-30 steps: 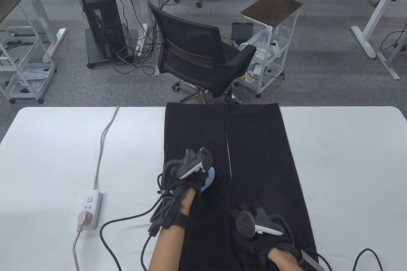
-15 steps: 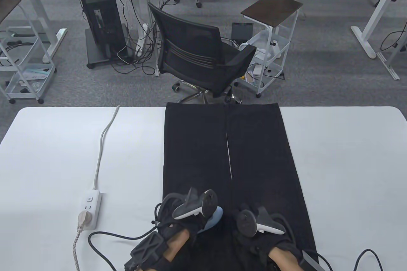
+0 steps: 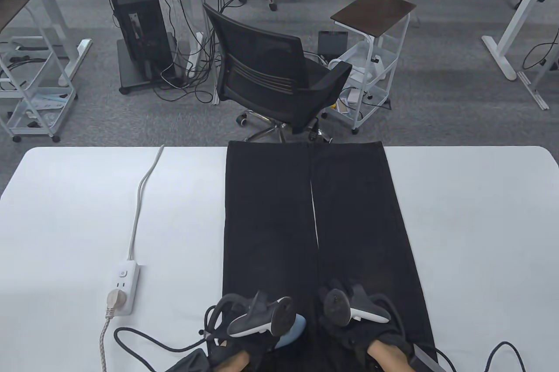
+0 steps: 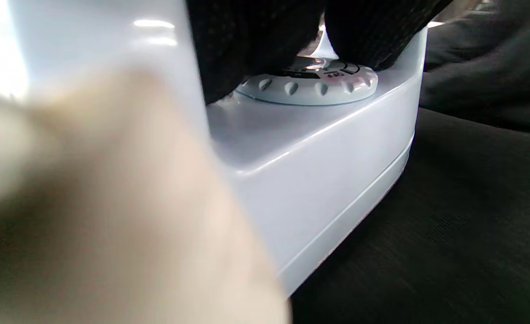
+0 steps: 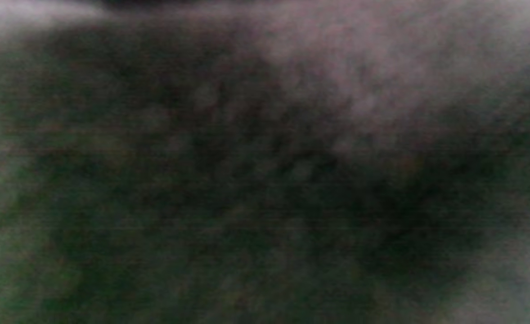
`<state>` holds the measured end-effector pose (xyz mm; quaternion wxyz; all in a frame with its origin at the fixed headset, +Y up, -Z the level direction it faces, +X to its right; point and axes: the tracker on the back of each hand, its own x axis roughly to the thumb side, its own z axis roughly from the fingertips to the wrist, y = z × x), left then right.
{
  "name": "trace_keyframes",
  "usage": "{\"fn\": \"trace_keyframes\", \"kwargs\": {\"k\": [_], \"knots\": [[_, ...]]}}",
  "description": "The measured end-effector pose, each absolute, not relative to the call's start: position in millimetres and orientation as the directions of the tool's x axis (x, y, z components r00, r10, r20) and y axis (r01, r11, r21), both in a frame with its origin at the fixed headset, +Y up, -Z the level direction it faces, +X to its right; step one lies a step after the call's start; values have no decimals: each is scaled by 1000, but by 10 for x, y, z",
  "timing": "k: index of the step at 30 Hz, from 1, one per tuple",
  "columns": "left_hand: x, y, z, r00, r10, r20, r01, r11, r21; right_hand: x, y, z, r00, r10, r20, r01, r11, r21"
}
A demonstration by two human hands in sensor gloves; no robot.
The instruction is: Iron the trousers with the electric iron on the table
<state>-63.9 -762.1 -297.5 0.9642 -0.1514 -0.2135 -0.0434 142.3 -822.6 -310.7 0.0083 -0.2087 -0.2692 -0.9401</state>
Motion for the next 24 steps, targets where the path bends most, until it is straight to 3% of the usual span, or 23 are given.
{"fn": "trace_keyframes", "kwargs": {"k": [11, 15, 19, 24], "knots": [[-746, -7604, -4405, 963, -15, 268, 100, 946, -307, 1410, -8231, -3104, -912, 99, 397, 126, -855, 503], [-783, -7603, -4767, 985, -15, 174, 71, 946, -318, 1409, -8231, -3108, -913, 107, 395, 121, -851, 511], [-774, -7605, -4873, 985, -14, 173, 70, 945, -321, 1410, -8230, -3113, -913, 112, 393, 119, -848, 517], [-733, -7605, -4724, 980, -27, 196, 86, 951, -298, 1415, -8230, -3120, -913, 115, 393, 118, -846, 521]]}}
